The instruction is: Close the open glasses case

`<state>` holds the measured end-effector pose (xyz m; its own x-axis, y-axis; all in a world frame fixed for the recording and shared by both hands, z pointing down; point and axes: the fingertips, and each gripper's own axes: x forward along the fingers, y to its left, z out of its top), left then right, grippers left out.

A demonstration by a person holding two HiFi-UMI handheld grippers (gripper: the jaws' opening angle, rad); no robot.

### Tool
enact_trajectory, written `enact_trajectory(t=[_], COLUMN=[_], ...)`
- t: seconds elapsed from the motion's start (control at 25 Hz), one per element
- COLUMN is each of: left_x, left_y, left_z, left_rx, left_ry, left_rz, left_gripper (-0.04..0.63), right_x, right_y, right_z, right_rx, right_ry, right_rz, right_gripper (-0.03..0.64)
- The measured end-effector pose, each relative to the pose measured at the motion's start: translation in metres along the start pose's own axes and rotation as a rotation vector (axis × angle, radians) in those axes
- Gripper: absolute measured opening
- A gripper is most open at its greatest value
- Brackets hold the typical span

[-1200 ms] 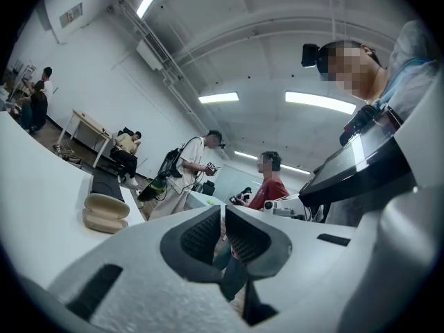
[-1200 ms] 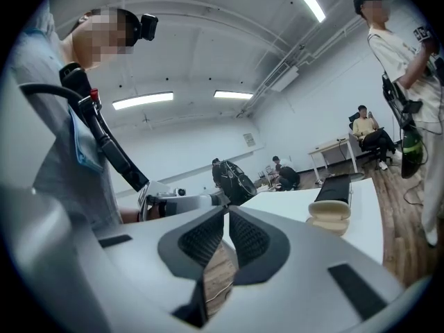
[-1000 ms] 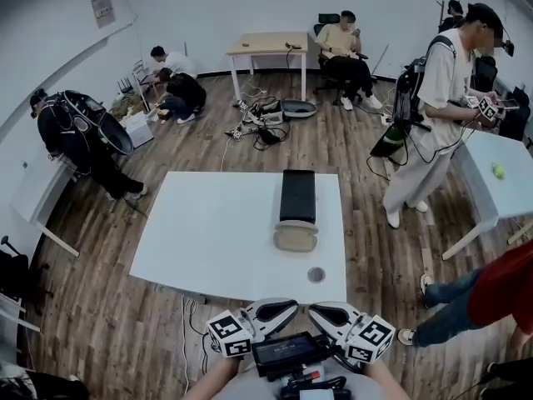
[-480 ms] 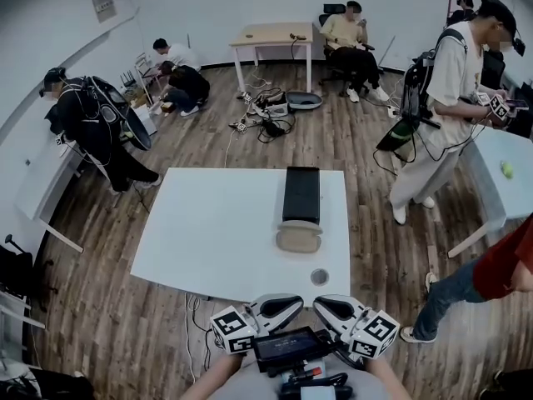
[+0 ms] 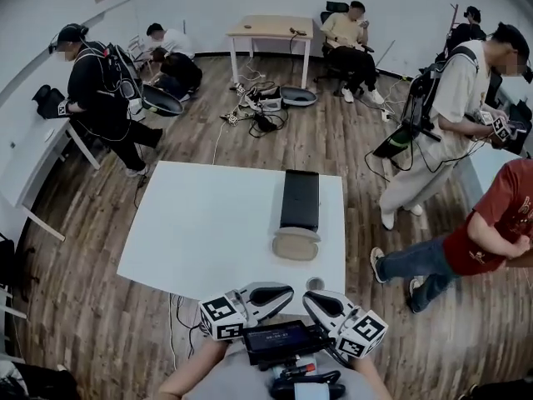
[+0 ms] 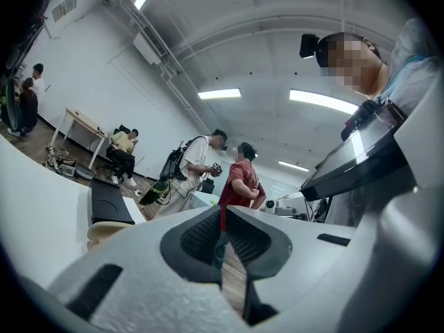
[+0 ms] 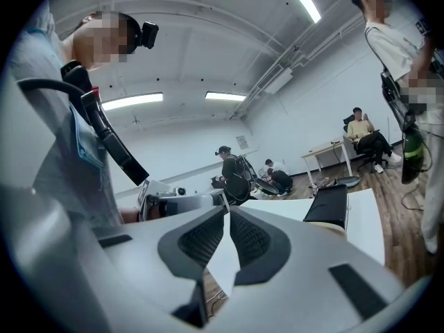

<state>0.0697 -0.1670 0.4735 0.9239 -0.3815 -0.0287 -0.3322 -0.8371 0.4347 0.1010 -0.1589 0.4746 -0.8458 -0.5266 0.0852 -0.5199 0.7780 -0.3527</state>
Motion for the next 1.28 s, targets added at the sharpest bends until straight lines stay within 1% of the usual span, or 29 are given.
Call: enact_trajectory(t=[0.08, 0.16, 0.44, 0.68, 0.92, 1.08, 1.28], left_x=[-0.004, -0.011, -0.024, -0.036, -0.04, -0.046, -0.043], left_y=[0.009, 0.018, 0.039, 0.054, 0.063, 0.07, 0.071], left_z=[0.0, 0.001, -0.005, 0.002, -0.001, -0.002, -0.003], left_rx=[0.018, 0.019, -0.012, -0.017, -0.015, -0.024, -0.026], left_ry=[0.024, 0.038, 0.02, 0.015, 0.02, 0.019, 0.03], left_rz=[-0.009, -0.01, 0.0, 0.001, 0.004, 0.01, -0.003], left_gripper=[0.029, 0.029, 0.029, 0.029, 0.029, 0.029, 0.029], right_x=[0.01, 0.02, 0.039, 0.058, 0.064, 0.07, 0.076], right_y=[-0.004, -0.007, -0.026, -0.045, -0.063, -0.065, -0.065], right_z=[0.002, 0.002, -0.006, 0.001, -0.006, -0.009, -0.014], right_rx=[0.004, -0.007, -0.117, -0.184, -0.269, -0.28, -0.291], right_ry=[-0.001, 0.009, 0.108, 0.168, 0.239, 0.262, 0.287], right_rz=[-0.015, -0.025, -0.053, -0.069, -0.091, -0.1, -0.095], right_gripper=[0.037, 0.037, 0.038, 0.038, 0.04, 0.04, 0.04])
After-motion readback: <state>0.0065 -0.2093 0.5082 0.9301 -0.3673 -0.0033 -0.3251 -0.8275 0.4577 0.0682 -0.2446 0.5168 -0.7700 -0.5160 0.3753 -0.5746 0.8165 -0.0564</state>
